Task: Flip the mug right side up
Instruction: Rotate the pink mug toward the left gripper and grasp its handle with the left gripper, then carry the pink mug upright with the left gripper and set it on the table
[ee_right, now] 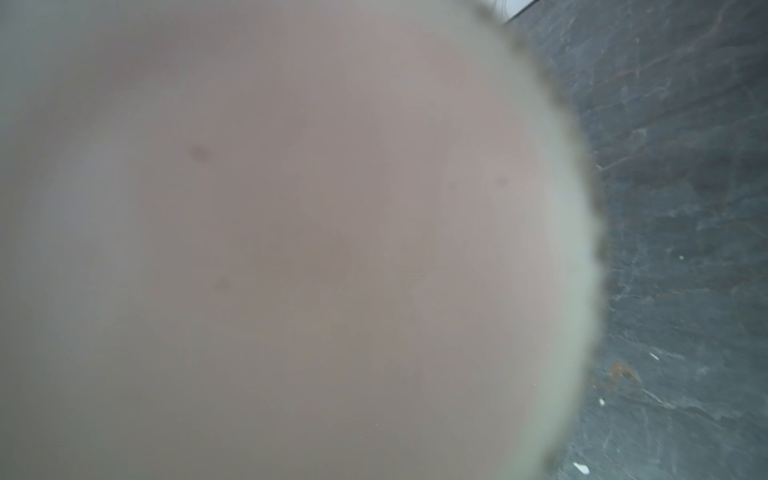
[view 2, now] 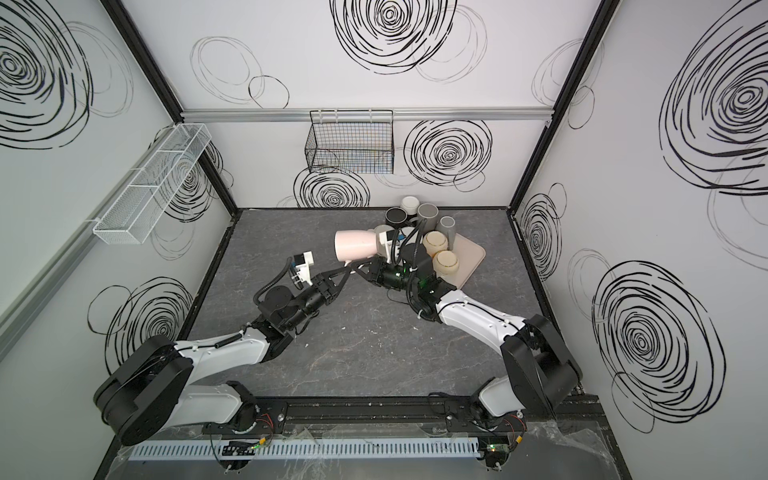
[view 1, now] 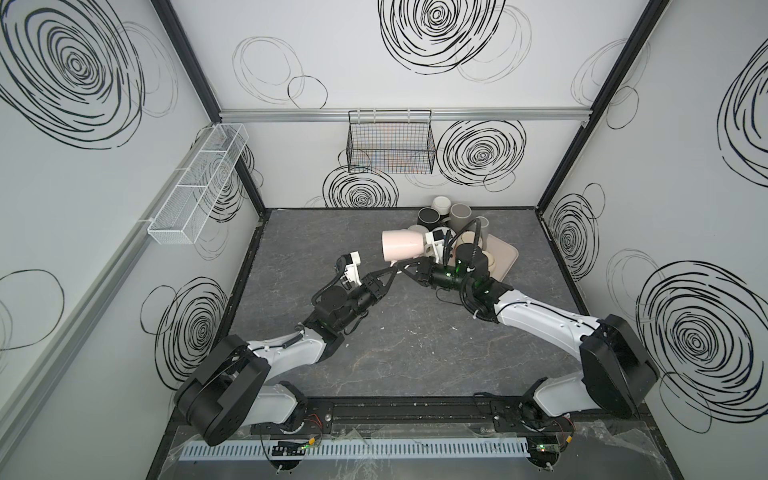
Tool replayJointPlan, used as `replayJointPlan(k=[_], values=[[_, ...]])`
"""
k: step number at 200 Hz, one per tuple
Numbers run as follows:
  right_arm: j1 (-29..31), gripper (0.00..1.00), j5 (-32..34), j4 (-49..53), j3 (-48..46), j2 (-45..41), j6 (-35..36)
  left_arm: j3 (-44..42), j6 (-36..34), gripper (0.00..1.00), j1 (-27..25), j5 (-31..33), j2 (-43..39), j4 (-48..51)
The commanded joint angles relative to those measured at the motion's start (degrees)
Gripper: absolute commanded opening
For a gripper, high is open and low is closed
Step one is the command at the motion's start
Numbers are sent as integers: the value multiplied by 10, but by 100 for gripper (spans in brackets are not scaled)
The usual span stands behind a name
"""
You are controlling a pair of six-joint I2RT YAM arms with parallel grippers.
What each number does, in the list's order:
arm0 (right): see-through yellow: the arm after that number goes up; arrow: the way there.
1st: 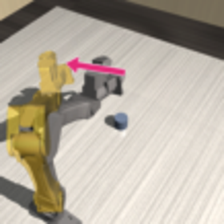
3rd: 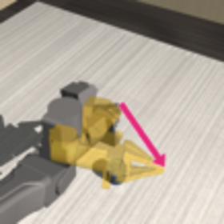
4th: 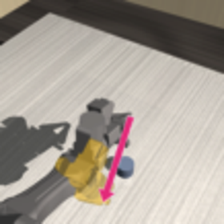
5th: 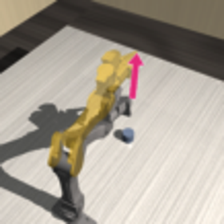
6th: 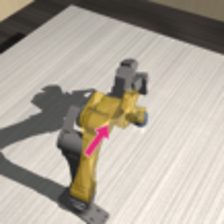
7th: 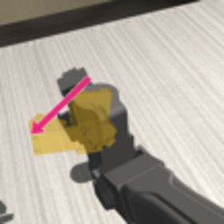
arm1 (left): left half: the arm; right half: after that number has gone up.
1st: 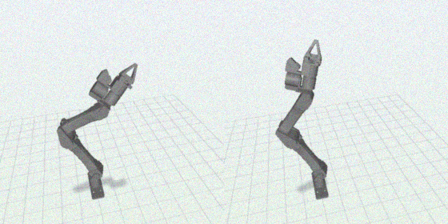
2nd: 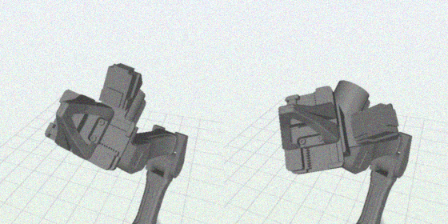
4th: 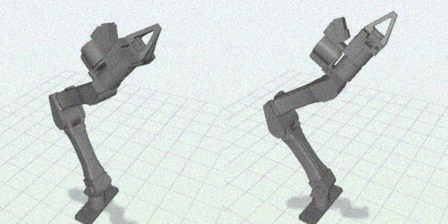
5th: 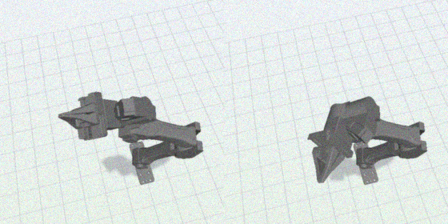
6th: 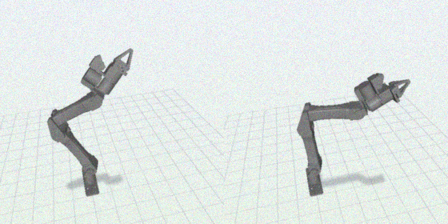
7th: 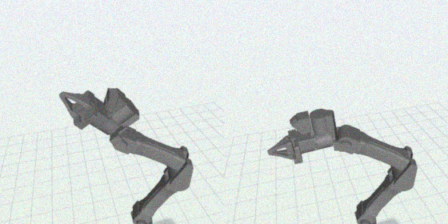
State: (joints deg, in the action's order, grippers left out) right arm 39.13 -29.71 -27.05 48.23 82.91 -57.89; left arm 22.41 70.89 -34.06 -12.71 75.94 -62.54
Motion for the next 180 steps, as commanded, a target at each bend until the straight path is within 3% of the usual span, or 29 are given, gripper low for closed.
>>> replayJointPlan(k=[1, 66, 107, 147, 180], values=[[17, 17, 8, 36, -36, 0, 16, -36, -23, 0, -14, -5, 1, -56], [17, 27, 36, 49, -68, 55, 28, -78, -5, 0, -28, -4, 142, -198], [14, 41, 69, 89, -73, 54, 46, -81, 19, 0, -29, -9, 237, -294], [3, 45, 108, 160, -66, 18, 80, -69, -6, 0, -24, -18, 251, -247], [0, 45, 157, 247, -38, -33, 134, -49, -72, 0, -6, -27, 198, -104]])
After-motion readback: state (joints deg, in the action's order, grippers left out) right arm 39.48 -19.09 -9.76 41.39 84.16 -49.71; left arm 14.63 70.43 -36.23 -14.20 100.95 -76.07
